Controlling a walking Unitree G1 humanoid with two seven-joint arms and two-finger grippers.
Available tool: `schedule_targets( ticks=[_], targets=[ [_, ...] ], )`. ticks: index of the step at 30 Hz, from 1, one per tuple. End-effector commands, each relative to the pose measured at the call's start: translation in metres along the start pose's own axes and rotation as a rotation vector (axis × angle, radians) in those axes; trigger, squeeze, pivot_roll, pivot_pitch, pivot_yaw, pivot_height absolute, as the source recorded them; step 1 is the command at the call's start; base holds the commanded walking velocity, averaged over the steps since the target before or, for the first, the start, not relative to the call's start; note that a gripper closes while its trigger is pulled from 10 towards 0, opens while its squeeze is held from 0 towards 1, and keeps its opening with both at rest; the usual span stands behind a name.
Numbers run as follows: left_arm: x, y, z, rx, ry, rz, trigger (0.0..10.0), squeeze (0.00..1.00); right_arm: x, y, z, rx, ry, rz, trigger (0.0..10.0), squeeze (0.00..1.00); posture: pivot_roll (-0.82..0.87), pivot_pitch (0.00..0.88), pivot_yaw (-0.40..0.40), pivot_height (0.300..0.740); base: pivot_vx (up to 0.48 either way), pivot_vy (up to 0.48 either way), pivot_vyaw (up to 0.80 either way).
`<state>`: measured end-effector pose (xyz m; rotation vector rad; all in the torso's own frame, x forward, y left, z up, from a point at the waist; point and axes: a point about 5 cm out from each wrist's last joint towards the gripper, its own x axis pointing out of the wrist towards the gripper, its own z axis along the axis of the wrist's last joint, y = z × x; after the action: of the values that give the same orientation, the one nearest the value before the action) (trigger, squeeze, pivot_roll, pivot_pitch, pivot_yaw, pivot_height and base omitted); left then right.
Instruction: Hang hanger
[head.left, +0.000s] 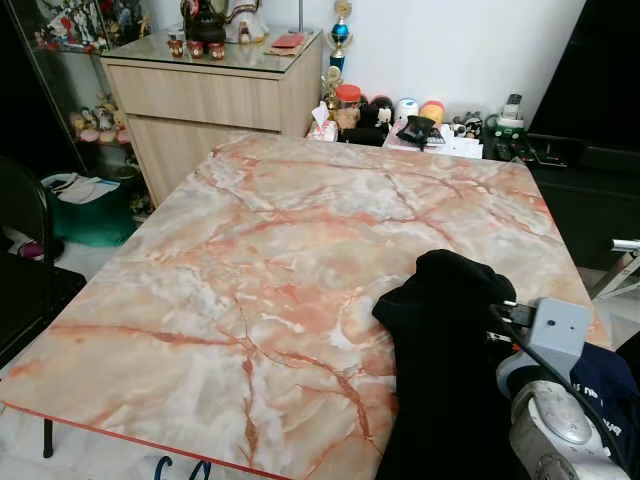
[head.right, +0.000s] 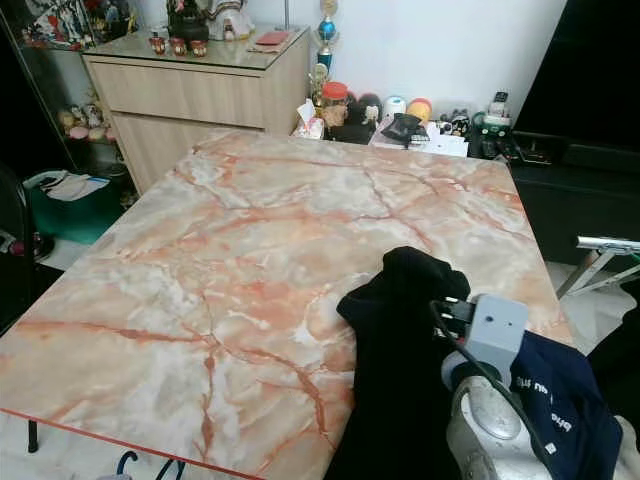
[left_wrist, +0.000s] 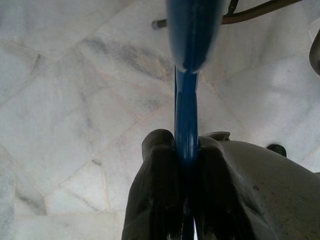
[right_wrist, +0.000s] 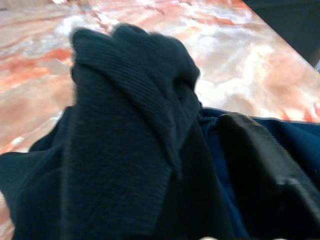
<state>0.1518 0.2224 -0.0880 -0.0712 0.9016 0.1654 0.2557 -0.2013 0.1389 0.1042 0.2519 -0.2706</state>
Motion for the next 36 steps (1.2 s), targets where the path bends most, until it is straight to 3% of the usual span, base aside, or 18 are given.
schedule_targets(
  ticks=[1, 3, 5, 7, 10, 13, 15, 16, 17, 18, 19, 21, 24, 26, 28, 32, 33, 36],
  targets=[
    [-0.001, -0.001, -0.004, 0.016, 0.020, -0.007, 10.0, 0.00, 0.003, 0.003, 0.006, 0.028, 0.008, 0.011, 10.0, 1.00, -0.02, 0.048, -0.018, 0.740, 0.000, 0.000, 0.00],
    [-0.001, -0.001, -0.004, 0.015, 0.016, -0.007, 10.0, 0.00, 0.010, 0.009, 0.028, 0.082, -0.087, 0.027, 10.0, 1.00, -0.01, 0.047, -0.020, 0.740, 0.000, 0.000, 0.00],
    [-0.001, 0.000, -0.003, 0.014, 0.016, -0.007, 10.0, 0.00, 0.009, 0.017, 0.046, 0.053, -0.172, 0.072, 10.0, 1.00, -0.01, 0.045, -0.020, 0.740, 0.000, 0.000, 0.00],
    [-0.001, 0.000, -0.003, 0.014, 0.015, -0.008, 10.0, 0.00, 0.004, 0.023, 0.050, 0.017, -0.183, 0.117, 10.0, 1.00, -0.01, 0.044, -0.021, 0.740, 0.000, 0.000, 0.00],
    [-0.001, 0.001, -0.003, 0.015, 0.016, -0.007, 10.0, 0.00, -0.012, 0.034, 0.060, 0.090, -0.263, 0.204, 10.0, 1.00, -0.01, 0.051, -0.019, 0.740, 0.000, 0.000, 0.00],
    [-0.001, 0.002, -0.004, 0.021, 0.022, -0.008, 10.0, 0.00, -0.019, 0.032, 0.068, 0.098, -0.355, 0.213, 10.0, 1.00, -0.02, 0.051, -0.017, 0.740, 0.000, 0.000, 0.00],
    [-0.001, 0.002, -0.005, 0.022, 0.023, -0.009, 10.0, 0.00, -0.015, 0.017, 0.069, 0.277, -0.335, 0.088, 10.0, 1.00, -0.02, 0.049, -0.013, 0.740, 0.000, 0.000, 0.00],
    [-0.001, 0.002, -0.005, 0.022, 0.024, -0.010, 10.0, 0.00, -0.007, 0.003, 0.057, 0.463, -0.238, -0.061, 10.0, 1.00, -0.02, 0.046, -0.013, 0.740, 0.000, 0.000, 0.00],
    [-0.001, 0.002, -0.005, 0.022, 0.024, -0.010, 10.0, 0.00, -0.005, 0.000, 0.053, 0.494, -0.211, -0.090, 10.0, 1.00, -0.02, 0.046, -0.013, 0.740, 0.000, 0.000, 0.00],
    [-0.001, 0.002, -0.005, 0.022, 0.024, -0.010, 10.0, 0.00, -0.005, 0.000, 0.053, 0.494, -0.211, -0.090, 10.0, 1.00, -0.02, 0.046, -0.013, 0.740, 0.000, 0.000, 0.00],
    [-0.001, 0.001, -0.005, 0.023, 0.026, -0.012, 10.0, 0.00, 0.000, -0.005, 0.027, 0.469, -0.039, -0.149, 10.0, 1.00, -0.02, 0.037, -0.016, 0.740, 0.000, 0.000, 0.00],
    [-0.001, 0.001, -0.005, 0.022, 0.026, -0.014, 10.0, 0.00, 0.000, -0.005, 0.006, 0.398, 0.067, -0.132, 10.0, 1.00, -0.01, 0.034, -0.017, 0.740, 0.000, 0.000, 0.00],
    [-0.001, 0.001, -0.004, 0.020, 0.024, -0.015, 10.0, 0.00, -0.004, 0.001, -0.006, 0.319, 0.116, -0.075, 10.0, 1.00, -0.01, 0.032, -0.016, 0.740, 0.000, 0.000, 0.00],
    [-0.001, 0.002, -0.004, 0.021, 0.023, -0.015, 10.0, 0.00, -0.007, 0.006, -0.003, 0.177, 0.090, -0.020, 10.0, 1.00, -0.02, 0.031, -0.011, 0.740, 0.000, 0.000, 0.00],
    [-0.001, 0.002, -0.004, 0.025, 0.026, -0.016, 10.0, 0.00, -0.009, 0.010, 0.000, 0.094, 0.074, 0.025, 10.0, 1.00, -0.02, 0.029, -0.010, 0.740, 0.000, 0.000, 0.00],
    [-0.001, 0.003, -0.004, 0.030, 0.028, -0.015, 10.0, 0.00, -0.010, 0.015, 0.032, 0.170, -0.135, 0.057, 10.0, 1.00, -0.02, 0.032, -0.008, 0.740, 0.000, 0.000, 0.00],
    [-0.001, 0.003, -0.003, 0.029, 0.026, -0.013, 10.0, 0.00, -0.011, 0.017, 0.044, 0.133, -0.220, 0.080, 10.0, 1.00, -0.02, 0.033, -0.010, 0.740, 0.000, 0.000, 0.00],
    [-0.001, 0.003, -0.002, 0.024, 0.018, -0.007, 10.0, 0.00, -0.012, 0.017, 0.050, 0.083, -0.280, 0.069, 10.0, 1.00, -0.02, 0.037, -0.013, 0.740, 0.000, 0.000, 0.00]
  ],
)
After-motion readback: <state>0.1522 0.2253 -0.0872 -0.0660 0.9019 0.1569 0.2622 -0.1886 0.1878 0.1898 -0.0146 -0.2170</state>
